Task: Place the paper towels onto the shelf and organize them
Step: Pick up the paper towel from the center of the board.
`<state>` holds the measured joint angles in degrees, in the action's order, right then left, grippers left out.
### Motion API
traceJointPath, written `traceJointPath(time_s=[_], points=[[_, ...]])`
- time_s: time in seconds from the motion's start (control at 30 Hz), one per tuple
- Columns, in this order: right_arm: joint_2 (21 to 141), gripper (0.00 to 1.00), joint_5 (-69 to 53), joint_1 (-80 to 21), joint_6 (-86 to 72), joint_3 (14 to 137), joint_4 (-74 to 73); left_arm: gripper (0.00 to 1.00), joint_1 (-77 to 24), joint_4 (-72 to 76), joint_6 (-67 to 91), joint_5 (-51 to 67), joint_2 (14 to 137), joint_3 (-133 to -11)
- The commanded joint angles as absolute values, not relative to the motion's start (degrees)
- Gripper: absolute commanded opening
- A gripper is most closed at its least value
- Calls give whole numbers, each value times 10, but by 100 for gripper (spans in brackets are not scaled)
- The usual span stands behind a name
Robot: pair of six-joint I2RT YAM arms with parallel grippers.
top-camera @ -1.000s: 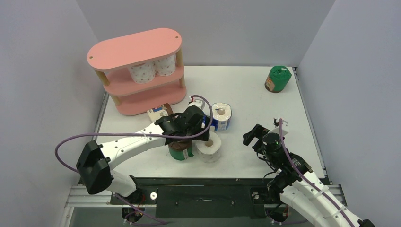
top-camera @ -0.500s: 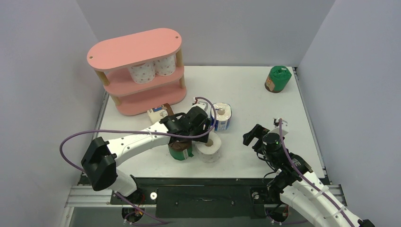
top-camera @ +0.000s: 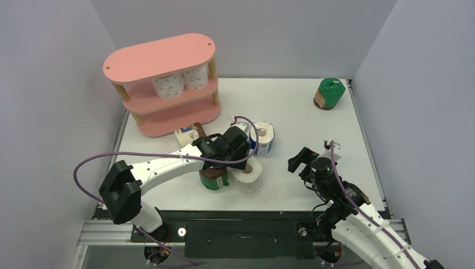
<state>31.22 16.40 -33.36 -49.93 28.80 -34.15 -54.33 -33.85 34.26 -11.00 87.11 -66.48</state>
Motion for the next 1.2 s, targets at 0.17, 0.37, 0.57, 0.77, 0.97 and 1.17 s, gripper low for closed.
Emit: traceJointPath(time_s=[0.17, 0.37, 0.57, 0.77, 0.97, 1.17], points=[[309, 89, 173, -333, -492, 298, -334, 56, -548, -345, 326, -96, 885, -685], [308, 89, 174, -333, -492, 298, -335, 60, -548, -354, 322, -98, 882, -685], [309, 89, 173, -332, -493, 299, -334, 54, -548, -356, 322, -97, 880, -685], [308, 89, 173, -332, -492, 300, -335, 37, -548, -353, 321, -95, 875, -690], [309, 89, 173, -333, -491, 303, -335, 31, -548, -357, 322, -95, 866, -695], [312, 89, 173, -332, -487, 310, -335, 26, -548, -370, 325, -99, 847, -713]])
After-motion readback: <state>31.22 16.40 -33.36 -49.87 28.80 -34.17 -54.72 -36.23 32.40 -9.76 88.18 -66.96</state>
